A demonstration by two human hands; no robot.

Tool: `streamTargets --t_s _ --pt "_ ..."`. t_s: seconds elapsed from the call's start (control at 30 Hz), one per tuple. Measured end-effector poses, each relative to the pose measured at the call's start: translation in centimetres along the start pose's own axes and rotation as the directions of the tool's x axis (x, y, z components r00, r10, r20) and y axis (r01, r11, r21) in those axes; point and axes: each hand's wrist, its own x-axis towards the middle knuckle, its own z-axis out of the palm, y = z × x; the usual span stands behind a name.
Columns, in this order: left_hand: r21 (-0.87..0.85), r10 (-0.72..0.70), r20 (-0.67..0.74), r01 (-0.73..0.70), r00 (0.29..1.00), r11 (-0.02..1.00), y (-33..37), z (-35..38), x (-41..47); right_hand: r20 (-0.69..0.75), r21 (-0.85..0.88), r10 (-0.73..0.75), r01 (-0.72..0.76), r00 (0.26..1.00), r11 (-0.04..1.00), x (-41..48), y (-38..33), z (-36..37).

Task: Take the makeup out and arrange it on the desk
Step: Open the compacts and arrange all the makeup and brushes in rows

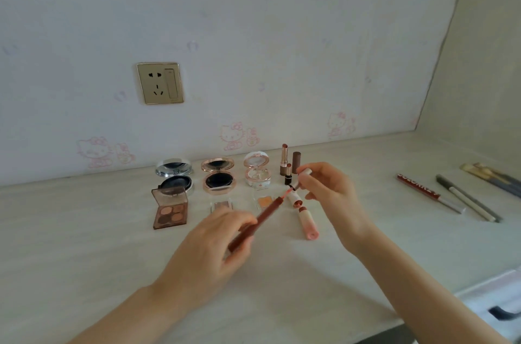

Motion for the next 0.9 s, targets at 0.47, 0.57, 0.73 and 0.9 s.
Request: streamTargets --t_s 0.47,0.57,0.73,0.9 --pt "0.150 0.192 0.186 -0.221 0.964 0.964 6.6 7.5 5.2 -0.144 -0.122 0.095 -0.113 0.985 0.986 3.3 0.2 -6.8" --pt "0.191 0.215 0.213 -0.256 0.953 0.948 7.1 8.5 5.7 -0.150 -0.158 0.099 -0.122 0.984 0.980 4.1 0.6 -7.5" --pt "0.208 0.221 0.189 -0.259 0.957 0.943 6.4 9.1 5.8 -0.111 -0.231 0.128 -0.151 0.986 0.961 5.4 1.4 -7.4" --pt "0.219 0.218 0.158 -0.249 0.963 0.943 5.6 9.2 5.8 -0.094 -0.381 0.145 -0.170 0.985 0.909 7.1 2.4 -5.8"
